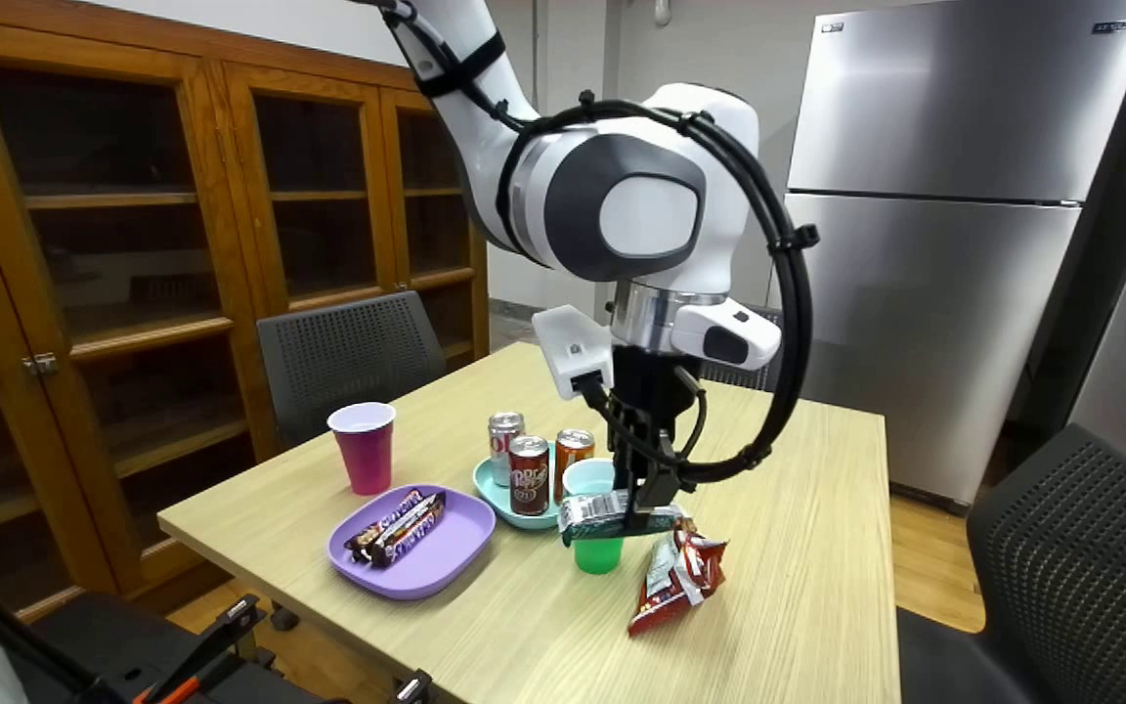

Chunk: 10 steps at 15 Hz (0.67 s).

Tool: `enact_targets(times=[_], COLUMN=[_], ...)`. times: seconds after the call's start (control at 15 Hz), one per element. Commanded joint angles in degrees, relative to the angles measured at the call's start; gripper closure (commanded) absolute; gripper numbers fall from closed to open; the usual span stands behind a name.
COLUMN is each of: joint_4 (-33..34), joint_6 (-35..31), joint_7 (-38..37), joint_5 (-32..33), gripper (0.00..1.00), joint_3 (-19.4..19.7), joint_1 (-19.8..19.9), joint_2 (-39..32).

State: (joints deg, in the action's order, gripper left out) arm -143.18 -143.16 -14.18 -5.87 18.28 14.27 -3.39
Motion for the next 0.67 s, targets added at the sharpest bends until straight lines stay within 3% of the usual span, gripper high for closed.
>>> enact_targets(times=[0.0, 0.6], joint_4=[-4.05, -10.51], joint_6=[0.23, -1.53], joint_7=[2.95, 8.92], joint_5=[2.85, 4.97], gripper=[0.87, 0.87], joint_3=[-1.90, -6.63], joint_1=[-0.63, -3.81], joint_2=[4.78, 9.58])
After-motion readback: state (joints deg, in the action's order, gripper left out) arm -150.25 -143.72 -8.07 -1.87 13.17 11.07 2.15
